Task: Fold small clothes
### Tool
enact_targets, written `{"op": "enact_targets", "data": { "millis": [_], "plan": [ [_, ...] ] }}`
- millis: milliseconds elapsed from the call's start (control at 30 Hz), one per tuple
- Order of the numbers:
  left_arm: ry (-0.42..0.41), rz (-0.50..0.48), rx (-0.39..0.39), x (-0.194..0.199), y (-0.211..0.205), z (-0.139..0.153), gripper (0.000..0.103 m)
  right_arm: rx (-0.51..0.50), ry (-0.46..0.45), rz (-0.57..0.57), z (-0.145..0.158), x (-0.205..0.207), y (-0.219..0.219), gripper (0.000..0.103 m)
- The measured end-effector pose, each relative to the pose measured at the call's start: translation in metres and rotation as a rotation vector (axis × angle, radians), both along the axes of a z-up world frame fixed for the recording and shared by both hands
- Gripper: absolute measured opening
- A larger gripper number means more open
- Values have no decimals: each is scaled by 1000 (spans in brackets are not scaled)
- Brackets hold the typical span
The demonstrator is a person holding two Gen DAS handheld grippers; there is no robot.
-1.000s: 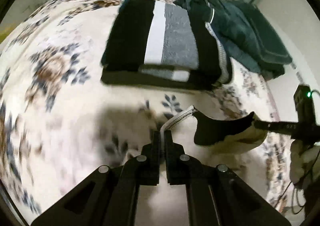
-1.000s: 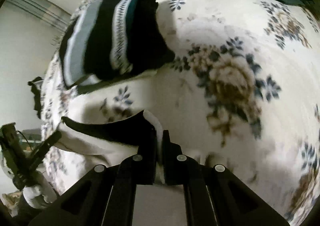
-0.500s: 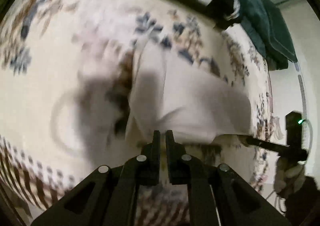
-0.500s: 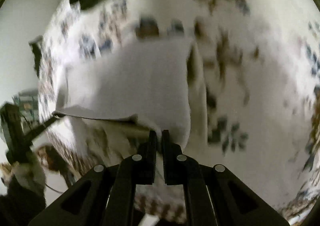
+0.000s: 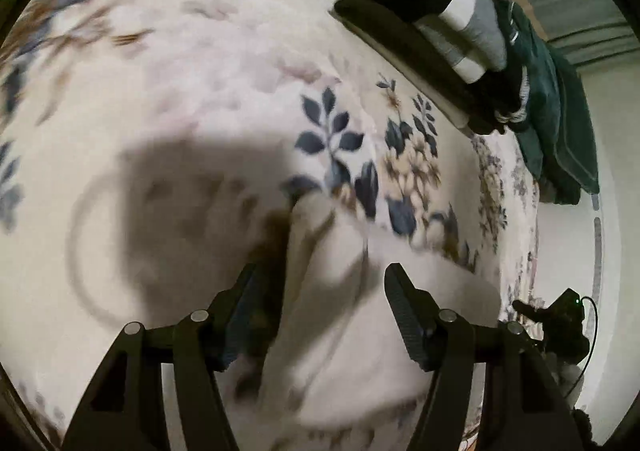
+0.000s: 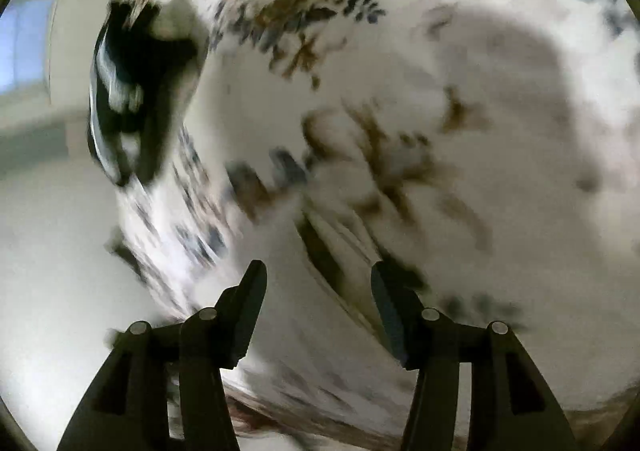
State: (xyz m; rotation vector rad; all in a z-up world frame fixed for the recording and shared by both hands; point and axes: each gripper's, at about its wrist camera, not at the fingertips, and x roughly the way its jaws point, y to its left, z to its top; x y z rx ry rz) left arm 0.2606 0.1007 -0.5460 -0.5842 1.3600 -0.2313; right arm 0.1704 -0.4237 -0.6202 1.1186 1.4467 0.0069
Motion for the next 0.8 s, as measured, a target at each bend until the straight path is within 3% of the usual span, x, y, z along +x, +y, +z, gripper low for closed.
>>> {"op": "enact_targets", "data": {
  "millis": [67,100,133,167,267,367,467,533,600,633,667,700,733,800],
  "plan": [
    [0,-38,36,13,-12,-9,59,40,28,-33,-19,13,4,56],
    [-13,-61,58,18,-18,-11,52,41,30,-26,-23,18,8,52],
    [-16,-82,73,22,-24,-13,23,22,31,-7,-24,24,13,16],
    [-7,-101,101,24,-29,-15,22,-34,32,19,-24,27,17,9],
    [-30,-86,80,23,-23,-16,15,-121,45,-43,-20,29,7,5],
    [-15,-52,34,21,-11,-26,14,-115,69,-83,-31,23,-2,4],
    [-3,-37,-18,17,-3,-25,15,-152,66,-13,-30,33,4,4],
    [11,-22,-84,13,7,-19,23,-127,64,7,-28,36,3,5],
    [1,6,-154,3,21,-13,32,-62,55,6,-26,37,-1,14],
    [-2,18,-173,-1,27,-12,50,-52,52,13,-24,36,-4,36],
    [-2,32,-189,-8,33,-13,60,-42,38,18,-22,34,-8,65],
    [4,45,-224,-15,38,-17,66,-31,19,19,-21,31,-11,76],
    [22,52,-253,-22,41,-24,66,-11,4,17,-22,24,-16,82],
    [71,51,-305,-32,39,-40,66,73,8,33,-32,10,-20,82]
  ]
}}
